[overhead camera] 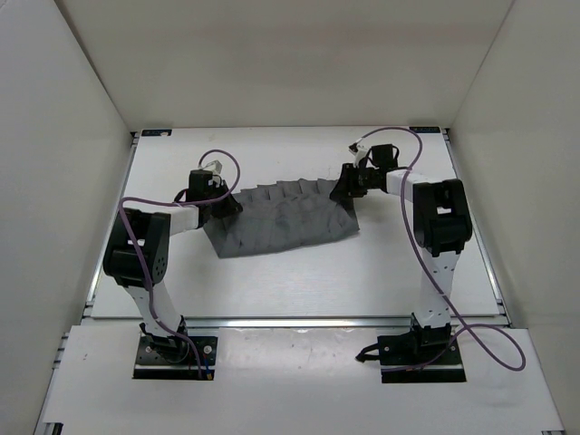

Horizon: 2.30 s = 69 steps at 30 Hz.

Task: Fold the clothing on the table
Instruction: Fold the skirt

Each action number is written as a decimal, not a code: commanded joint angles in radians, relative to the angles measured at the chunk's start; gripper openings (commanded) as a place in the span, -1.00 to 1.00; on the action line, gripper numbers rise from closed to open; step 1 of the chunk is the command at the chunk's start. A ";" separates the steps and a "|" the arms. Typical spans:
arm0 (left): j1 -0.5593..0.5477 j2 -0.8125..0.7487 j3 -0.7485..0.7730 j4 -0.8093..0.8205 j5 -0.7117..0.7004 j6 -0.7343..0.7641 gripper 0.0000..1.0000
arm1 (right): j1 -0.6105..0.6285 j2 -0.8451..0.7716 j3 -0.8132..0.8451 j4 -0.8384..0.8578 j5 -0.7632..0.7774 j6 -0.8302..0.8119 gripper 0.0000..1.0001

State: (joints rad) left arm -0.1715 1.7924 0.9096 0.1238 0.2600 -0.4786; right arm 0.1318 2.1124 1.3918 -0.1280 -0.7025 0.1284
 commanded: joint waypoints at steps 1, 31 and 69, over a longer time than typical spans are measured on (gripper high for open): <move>0.004 -0.011 0.011 0.027 0.030 0.005 -1.00 | 0.020 0.038 0.084 -0.031 -0.034 -0.033 -0.42; 0.013 -1.007 -0.188 -0.329 0.005 -0.023 -1.00 | 0.023 -1.155 -0.451 -0.110 -0.005 0.007 -0.99; 0.062 -0.203 0.015 0.011 0.070 0.006 -0.07 | 0.012 -0.537 -0.330 -0.035 0.362 0.097 -0.12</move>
State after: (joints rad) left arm -0.1356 1.6192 0.8799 0.1055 0.3023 -0.4789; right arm 0.1318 1.6657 1.0264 -0.1486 -0.4721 0.2123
